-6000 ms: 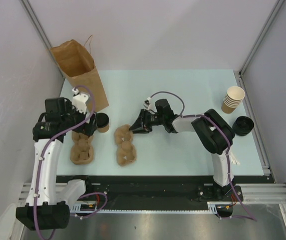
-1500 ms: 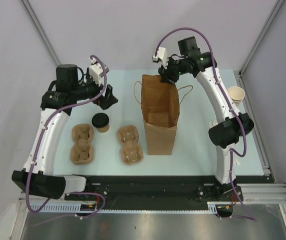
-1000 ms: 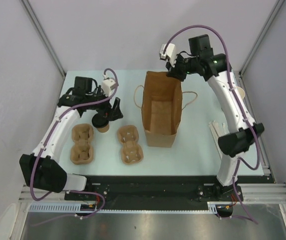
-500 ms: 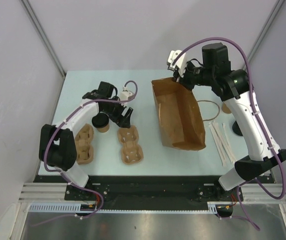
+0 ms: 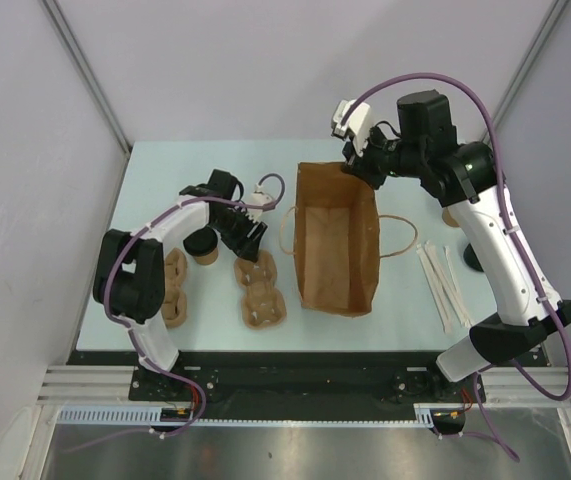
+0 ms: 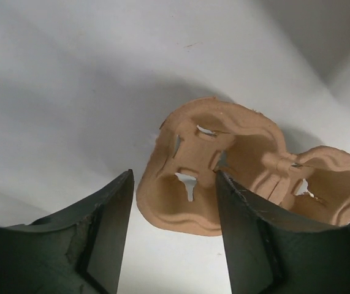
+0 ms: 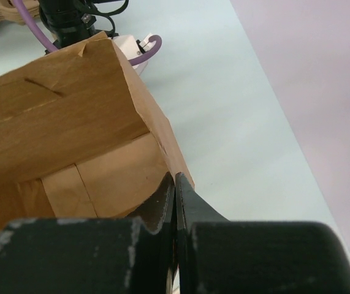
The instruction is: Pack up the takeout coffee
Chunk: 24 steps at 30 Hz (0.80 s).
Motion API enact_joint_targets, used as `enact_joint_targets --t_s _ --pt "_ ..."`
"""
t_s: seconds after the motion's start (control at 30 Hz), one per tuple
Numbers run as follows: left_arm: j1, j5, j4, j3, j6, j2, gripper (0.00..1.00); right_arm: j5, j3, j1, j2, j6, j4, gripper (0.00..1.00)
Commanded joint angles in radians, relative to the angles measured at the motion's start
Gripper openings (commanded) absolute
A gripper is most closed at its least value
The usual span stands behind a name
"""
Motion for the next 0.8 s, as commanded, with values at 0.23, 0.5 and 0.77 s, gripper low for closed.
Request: enact_joint_targets --t_s 0.23,0.5,0.77 --pt "-0.014 -0.005 0.037 -0.018 0.038 0.024 0.47 0.017 0.057 0.006 -0.034 0.116 -0.051 0.0" --pt "-0.02 -0.003 0.032 -0.034 0.038 0.035 0.48 0.01 0.065 0.006 -0.027 0.164 -0.063 0.0" --pt "-0.008 0.05 -0.034 -0.006 0.02 -0.054 0.16 -0.003 0.044 -0.007 -0.02 0.202 -0.058 0.0"
